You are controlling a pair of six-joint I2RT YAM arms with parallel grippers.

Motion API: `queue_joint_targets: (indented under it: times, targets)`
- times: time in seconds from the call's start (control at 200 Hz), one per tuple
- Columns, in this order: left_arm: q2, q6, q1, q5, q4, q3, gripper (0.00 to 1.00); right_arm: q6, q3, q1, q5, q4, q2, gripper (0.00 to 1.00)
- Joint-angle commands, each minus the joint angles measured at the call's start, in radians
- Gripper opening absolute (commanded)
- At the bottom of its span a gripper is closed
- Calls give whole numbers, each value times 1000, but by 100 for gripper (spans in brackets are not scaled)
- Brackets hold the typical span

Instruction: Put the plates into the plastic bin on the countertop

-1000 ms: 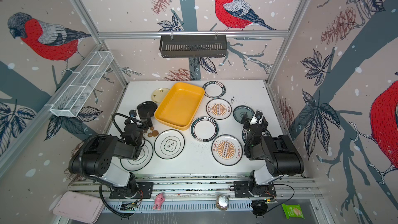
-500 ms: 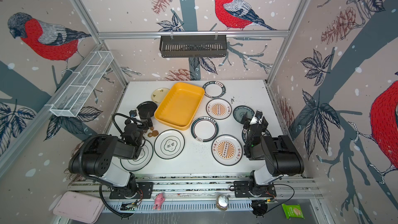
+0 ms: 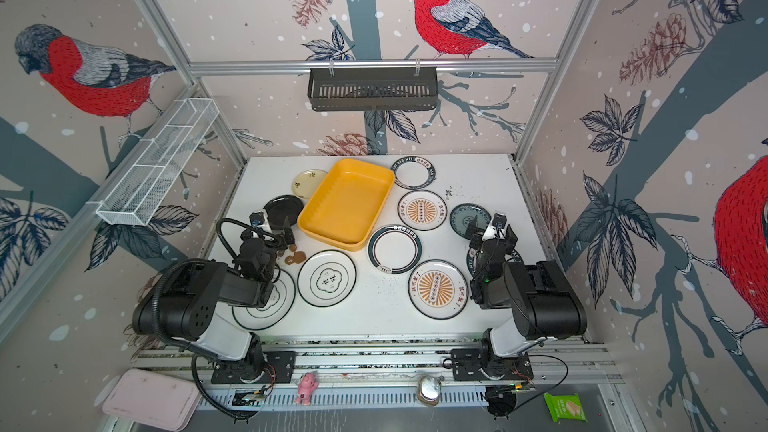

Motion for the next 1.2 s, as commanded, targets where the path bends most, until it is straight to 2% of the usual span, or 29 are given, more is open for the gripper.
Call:
queue_joint_targets:
  times: [0.0, 0.475, 0.525, 0.615, 0.7, 0.801, 0.851, 0.901, 0.961, 1.026, 1.111, 1.196]
  targets:
    - [-4, 24, 1, -4, 26, 2, 97, -8, 3, 0, 6, 26, 1, 100]
    - [-5, 24, 2, -4, 29, 0, 96, -5, 1, -4, -5, 25, -1, 100]
    - [-12, 23, -2, -19, 34, -3, 96, -4, 0, 2, 20, 25, -12, 100]
    - [-78, 17, -12, -73, -24, 2, 97, -31, 13, 32, 54, -57, -100, 100]
    - [-201, 16, -29, -147, -160, 25, 97, -40, 72, 70, 92, -277, -232, 100]
    - [-379, -54, -41, -178, -374, 81, 97, 102, 216, 97, 71, -694, -422, 100]
    - [-470, -66, -42, -128, -496, 124, 97, 201, 300, 109, 28, -904, -498, 100]
    - [-538, -111, -43, -79, -606, 175, 97, 278, 354, 120, -33, -1032, -553, 100]
    - [-599, -206, -45, -14, -772, 248, 96, 350, 386, 138, -129, -1117, -609, 100]
    - [-647, -306, -50, 125, -904, 316, 96, 461, 401, 176, -247, -1188, -663, 100]
    - [-692, -482, -97, 256, -946, 331, 97, 616, 380, 257, -349, -1229, -713, 100]
    - [-709, -602, -183, 365, -935, 315, 96, 749, 317, 392, -367, -1178, -750, 100]
